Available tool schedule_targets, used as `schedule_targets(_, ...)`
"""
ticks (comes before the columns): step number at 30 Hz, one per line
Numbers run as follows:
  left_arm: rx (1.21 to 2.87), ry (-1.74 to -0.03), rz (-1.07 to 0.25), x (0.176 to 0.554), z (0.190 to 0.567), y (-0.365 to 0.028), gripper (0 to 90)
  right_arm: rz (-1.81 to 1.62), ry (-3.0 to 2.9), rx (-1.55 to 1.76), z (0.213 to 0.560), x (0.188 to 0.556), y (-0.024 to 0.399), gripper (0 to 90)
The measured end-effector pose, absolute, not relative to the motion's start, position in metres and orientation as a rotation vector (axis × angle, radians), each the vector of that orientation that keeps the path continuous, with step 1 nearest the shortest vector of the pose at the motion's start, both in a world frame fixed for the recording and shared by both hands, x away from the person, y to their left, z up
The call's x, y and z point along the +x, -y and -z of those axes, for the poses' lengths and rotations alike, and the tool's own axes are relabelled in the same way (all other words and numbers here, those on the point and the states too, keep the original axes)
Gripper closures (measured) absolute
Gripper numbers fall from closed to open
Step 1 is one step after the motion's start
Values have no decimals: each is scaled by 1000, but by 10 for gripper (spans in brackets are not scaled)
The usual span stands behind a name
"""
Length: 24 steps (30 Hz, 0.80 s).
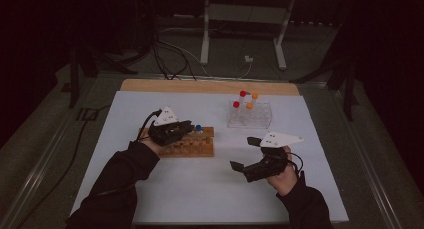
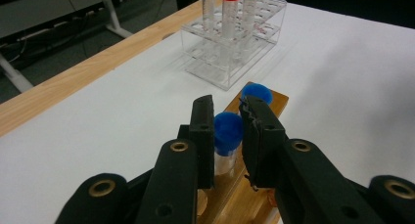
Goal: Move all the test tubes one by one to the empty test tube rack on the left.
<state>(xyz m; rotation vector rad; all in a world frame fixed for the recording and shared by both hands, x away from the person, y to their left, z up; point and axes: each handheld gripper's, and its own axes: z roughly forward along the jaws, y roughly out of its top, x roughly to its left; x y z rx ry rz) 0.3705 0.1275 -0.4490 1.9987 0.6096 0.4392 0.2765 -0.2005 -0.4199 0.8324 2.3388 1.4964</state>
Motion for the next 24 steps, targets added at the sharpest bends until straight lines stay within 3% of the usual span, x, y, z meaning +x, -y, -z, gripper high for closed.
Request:
schedule_targets(3, 1997, -606, -418, 371, 449, -129, 759, -1507, -2332, 831, 418, 276, 202, 0)
schedule_targets(5, 1989, -599, -385, 371, 447, -132, 697, -1509, -2325, 831, 417, 277, 204, 0)
schedule_targets(19, 1929, -548, -264, 331, 431, -159, 36, -1478, -2220, 887, 403, 303, 228, 0)
schedule_targets(24, 1902, -517, -232, 311, 435, -169, 10, -1457, -2189, 913, 402, 322, 239, 0)
